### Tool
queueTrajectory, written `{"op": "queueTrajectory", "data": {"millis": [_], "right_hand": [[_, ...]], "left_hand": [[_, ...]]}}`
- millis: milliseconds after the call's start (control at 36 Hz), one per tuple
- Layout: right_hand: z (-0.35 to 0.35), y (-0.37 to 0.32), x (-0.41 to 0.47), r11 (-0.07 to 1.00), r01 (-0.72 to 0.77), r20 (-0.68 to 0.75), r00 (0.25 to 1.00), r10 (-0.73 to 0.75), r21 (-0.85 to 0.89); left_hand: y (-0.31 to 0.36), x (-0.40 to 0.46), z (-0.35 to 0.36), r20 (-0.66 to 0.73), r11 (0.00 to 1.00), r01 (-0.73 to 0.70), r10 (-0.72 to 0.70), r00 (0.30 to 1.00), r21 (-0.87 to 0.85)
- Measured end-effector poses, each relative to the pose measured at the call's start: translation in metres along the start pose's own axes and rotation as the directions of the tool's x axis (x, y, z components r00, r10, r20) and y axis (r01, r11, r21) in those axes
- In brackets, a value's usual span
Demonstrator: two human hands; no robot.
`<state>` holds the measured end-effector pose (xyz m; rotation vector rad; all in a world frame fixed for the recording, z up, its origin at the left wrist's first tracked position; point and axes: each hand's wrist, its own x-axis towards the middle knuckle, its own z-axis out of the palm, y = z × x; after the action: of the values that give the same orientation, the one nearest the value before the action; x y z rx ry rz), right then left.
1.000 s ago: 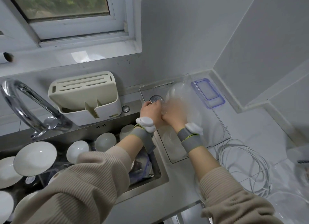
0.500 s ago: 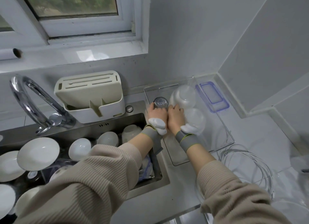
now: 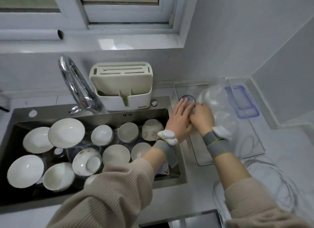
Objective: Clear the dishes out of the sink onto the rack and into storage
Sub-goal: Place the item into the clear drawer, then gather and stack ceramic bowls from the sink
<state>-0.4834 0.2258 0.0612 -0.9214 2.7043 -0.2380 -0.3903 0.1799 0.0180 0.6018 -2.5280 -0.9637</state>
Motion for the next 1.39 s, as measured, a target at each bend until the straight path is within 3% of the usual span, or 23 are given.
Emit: {"op": "queueTrajectory", "data": {"millis": [83, 167, 306, 444, 556, 639, 750, 833, 917, 1000, 1139, 1389], "right_hand": [[-0.004, -0.024, -0.013, 0.994, 0.079, -0.161, 0.985, -0.066, 0.08], [0.002, -0.05, -0.028, 0.968, 0.197, -0.272, 0.951, -0.149, 0.158], [0.034, -0.096, -0.055, 0.896, 0.376, -0.287, 0.908, -0.305, 0.237], [0.087, -0.121, -0.078, 0.876, 0.388, -0.131, 0.922, -0.365, 0.286], [0.137, -0.13, -0.096, 0.911, 0.279, 0.123, 0.937, -0.328, 0.303], [0.172, -0.136, -0.11, 0.953, 0.244, 0.357, 0.886, -0.295, 0.182], [0.214, -0.147, -0.134, 0.952, 0.268, 0.567, 0.766, -0.302, 0.145], [0.236, -0.154, -0.147, 0.925, 0.364, 0.616, 0.705, -0.35, 0.109], [0.253, -0.163, -0.156, 0.902, 0.428, 0.651, 0.67, -0.357, 0.054], [0.266, -0.169, -0.161, 0.893, 0.451, 0.668, 0.666, -0.332, -0.006], [0.279, -0.174, -0.161, 0.893, 0.444, 0.676, 0.682, -0.281, -0.077], [0.288, -0.174, -0.16, 0.929, 0.37, 0.682, 0.687, -0.252, -0.03]], "left_hand": [[-0.012, -0.026, -0.005, -0.079, 0.998, 0.014, -0.019, 0.997, -0.067], [-0.03, -0.051, -0.012, -0.053, 0.988, 0.12, -0.125, 0.991, -0.098], [-0.069, -0.095, -0.025, 0.06, 0.925, 0.381, -0.38, 0.923, -0.001], [-0.105, -0.141, -0.04, 0.104, 0.808, 0.567, -0.585, 0.804, 0.159], [-0.133, -0.176, -0.058, 0.083, 0.71, 0.65, -0.69, 0.719, 0.271], [-0.151, -0.199, -0.072, 0.065, 0.654, 0.693, -0.74, 0.67, 0.302], [-0.171, -0.224, -0.089, -0.103, 0.539, 0.777, -0.796, 0.596, 0.325], [-0.184, -0.236, -0.101, -0.246, 0.467, 0.826, -0.8, 0.547, 0.316], [-0.201, -0.247, -0.113, -0.364, 0.447, 0.872, -0.792, 0.49, 0.2], [-0.221, -0.257, -0.123, -0.246, 0.379, 0.9, -0.871, 0.425, 0.214], [-0.235, -0.264, -0.142, -0.073, 0.381, 0.868, -0.903, 0.423, 0.319], [-0.242, -0.267, -0.146, -0.02, 0.418, 0.878, -0.901, 0.434, 0.232]]}}
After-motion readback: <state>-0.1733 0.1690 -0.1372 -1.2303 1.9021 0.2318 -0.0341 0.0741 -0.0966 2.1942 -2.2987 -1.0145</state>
